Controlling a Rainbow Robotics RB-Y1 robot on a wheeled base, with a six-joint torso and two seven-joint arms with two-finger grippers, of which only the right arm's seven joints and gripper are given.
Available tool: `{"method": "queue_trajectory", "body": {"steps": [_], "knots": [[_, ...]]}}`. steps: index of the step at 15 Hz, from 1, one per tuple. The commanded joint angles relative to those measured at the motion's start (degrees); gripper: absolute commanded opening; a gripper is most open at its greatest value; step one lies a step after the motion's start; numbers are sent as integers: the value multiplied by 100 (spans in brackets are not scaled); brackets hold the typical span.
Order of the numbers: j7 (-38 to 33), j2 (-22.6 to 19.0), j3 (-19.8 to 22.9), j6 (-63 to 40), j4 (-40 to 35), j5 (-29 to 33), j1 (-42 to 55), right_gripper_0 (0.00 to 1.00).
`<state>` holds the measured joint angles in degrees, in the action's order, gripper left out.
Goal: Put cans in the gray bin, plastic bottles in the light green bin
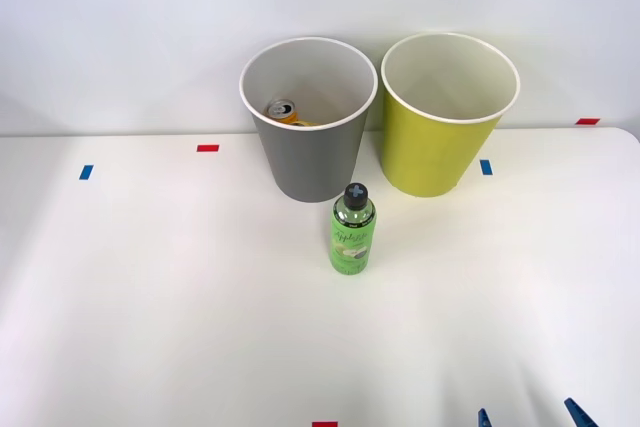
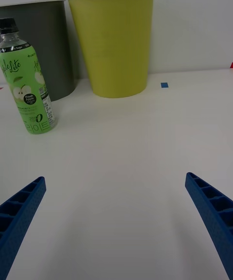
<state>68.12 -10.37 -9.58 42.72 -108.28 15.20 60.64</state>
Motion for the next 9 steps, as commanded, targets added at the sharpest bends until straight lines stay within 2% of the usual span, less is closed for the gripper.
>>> {"method": "queue_trajectory", "body": {"steps": [1,6,9], "knots": [[0,0,0,0,0,0,0,100],[97,0,-141,105,176,79,-79,100],[193,-273,-316,105,-105,167,-79,100]]}}
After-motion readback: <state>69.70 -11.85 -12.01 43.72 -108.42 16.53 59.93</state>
